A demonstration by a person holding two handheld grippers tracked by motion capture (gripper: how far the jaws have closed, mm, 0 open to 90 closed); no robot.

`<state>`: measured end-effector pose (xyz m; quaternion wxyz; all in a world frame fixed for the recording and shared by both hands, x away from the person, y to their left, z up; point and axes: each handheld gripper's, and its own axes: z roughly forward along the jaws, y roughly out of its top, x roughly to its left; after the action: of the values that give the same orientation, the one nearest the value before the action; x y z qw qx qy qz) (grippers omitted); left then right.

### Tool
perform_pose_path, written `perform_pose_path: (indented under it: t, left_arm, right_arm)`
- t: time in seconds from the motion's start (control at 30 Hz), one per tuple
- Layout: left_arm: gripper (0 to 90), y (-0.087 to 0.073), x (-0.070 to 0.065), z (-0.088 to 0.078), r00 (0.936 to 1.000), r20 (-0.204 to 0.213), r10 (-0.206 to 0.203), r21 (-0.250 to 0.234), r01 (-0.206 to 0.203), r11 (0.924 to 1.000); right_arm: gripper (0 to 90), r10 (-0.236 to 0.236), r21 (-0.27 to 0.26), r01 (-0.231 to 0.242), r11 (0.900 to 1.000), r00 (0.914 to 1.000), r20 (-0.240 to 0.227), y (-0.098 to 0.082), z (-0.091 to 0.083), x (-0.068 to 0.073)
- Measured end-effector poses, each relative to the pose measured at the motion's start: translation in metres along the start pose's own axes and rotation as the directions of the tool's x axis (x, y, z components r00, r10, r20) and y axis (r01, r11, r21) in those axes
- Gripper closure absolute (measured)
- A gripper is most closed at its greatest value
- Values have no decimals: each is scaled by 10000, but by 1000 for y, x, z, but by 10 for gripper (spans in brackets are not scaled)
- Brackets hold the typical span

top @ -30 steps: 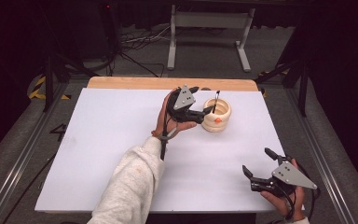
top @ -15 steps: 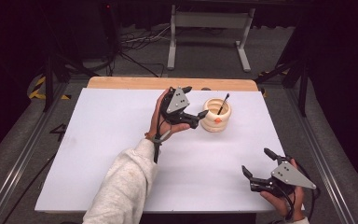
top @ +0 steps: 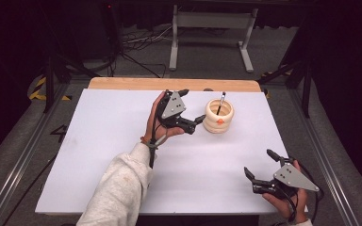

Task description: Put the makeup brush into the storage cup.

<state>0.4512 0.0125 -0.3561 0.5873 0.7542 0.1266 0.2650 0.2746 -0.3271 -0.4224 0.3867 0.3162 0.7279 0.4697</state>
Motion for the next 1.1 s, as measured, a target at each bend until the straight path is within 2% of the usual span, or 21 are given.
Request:
perform_pose_path:
  t: [0.17,0.87,1.1]
  left_arm:
    - [25,-1,0,-7,10000,-35,20,-100,-21,9999]
    - [24,-13,2,-44,9996,-143,232,251,-229,9994]
    - [24,-18,2,-54,9988,-321,357,333,-346,9988]
  right_arm:
    - [63,-25,6,25,10000,10000,-8,0,0,1]
    - [63,-64,44,64,10000,10000,-43,1,1,2]
    - [63,-107,77,107,9999,9999,-68,1,2,3]
